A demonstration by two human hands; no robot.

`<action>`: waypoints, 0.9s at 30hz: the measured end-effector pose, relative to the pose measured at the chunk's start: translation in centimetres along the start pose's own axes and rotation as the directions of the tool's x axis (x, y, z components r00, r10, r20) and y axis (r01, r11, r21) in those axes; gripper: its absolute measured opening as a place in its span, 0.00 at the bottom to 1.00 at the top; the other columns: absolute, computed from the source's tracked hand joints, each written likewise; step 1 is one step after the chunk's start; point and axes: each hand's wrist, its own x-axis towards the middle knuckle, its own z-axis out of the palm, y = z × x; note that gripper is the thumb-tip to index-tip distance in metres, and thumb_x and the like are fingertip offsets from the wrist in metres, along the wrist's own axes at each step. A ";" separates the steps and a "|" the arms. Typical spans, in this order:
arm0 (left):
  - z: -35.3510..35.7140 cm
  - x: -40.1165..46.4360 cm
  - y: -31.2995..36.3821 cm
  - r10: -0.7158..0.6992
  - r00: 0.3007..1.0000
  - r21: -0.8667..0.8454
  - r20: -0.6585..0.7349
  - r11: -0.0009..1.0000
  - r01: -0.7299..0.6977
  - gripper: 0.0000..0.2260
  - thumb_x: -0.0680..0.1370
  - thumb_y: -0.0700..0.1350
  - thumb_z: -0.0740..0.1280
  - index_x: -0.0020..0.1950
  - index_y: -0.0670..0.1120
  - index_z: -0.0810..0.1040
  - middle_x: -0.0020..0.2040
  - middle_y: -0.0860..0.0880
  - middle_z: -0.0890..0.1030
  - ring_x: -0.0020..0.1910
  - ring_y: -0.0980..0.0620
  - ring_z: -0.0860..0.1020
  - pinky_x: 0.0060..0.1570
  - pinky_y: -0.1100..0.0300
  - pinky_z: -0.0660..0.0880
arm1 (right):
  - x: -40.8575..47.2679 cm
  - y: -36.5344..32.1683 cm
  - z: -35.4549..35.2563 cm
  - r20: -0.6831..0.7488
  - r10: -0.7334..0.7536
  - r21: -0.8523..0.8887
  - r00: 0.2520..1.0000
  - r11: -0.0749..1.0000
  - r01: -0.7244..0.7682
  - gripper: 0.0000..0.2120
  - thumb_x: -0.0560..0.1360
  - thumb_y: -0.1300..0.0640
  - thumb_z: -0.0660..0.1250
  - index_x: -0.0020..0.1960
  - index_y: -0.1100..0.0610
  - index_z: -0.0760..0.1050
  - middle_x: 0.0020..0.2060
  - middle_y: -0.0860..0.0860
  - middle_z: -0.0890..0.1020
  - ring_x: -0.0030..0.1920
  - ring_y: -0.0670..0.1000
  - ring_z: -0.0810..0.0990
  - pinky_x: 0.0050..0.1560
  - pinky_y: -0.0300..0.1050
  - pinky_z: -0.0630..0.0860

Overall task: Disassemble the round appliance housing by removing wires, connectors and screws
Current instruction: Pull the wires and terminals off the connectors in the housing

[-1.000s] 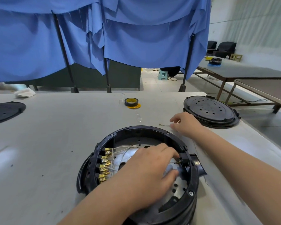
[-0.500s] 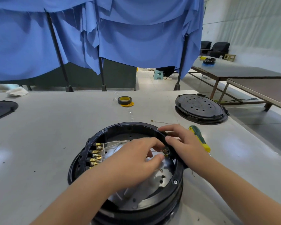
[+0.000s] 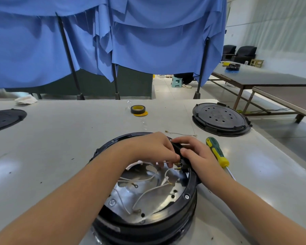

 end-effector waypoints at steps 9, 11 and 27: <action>0.5 -0.2 -1.1 0.028 0.998 -0.044 0.052 0.999 -0.026 0.09 0.77 0.49 0.65 0.41 0.51 0.84 0.33 0.60 0.82 0.31 0.64 0.77 0.33 0.68 0.70 | 0.0 0.0 0.0 -0.003 0.009 0.007 1.000 1.000 -0.009 0.15 0.77 0.69 0.58 0.57 0.55 0.78 0.53 0.54 0.81 0.53 0.54 0.81 0.57 0.55 0.77; 0.7 -0.1 -1.0 0.023 0.999 -0.037 0.045 0.999 -0.022 0.10 0.78 0.50 0.65 0.39 0.51 0.84 0.30 0.61 0.81 0.29 0.65 0.75 0.35 0.66 0.70 | 0.0 0.0 0.1 -0.006 0.010 0.003 1.000 1.000 -0.010 0.15 0.77 0.68 0.58 0.57 0.55 0.78 0.53 0.54 0.82 0.53 0.53 0.81 0.57 0.55 0.77; 0.6 0.0 -0.9 -0.013 0.999 -0.081 0.050 0.997 0.017 0.10 0.78 0.50 0.66 0.39 0.53 0.81 0.30 0.61 0.80 0.27 0.65 0.74 0.34 0.66 0.69 | 0.1 0.1 0.0 -0.004 -0.006 -0.001 1.000 1.000 0.006 0.16 0.77 0.69 0.58 0.55 0.54 0.78 0.52 0.53 0.82 0.55 0.53 0.80 0.58 0.55 0.77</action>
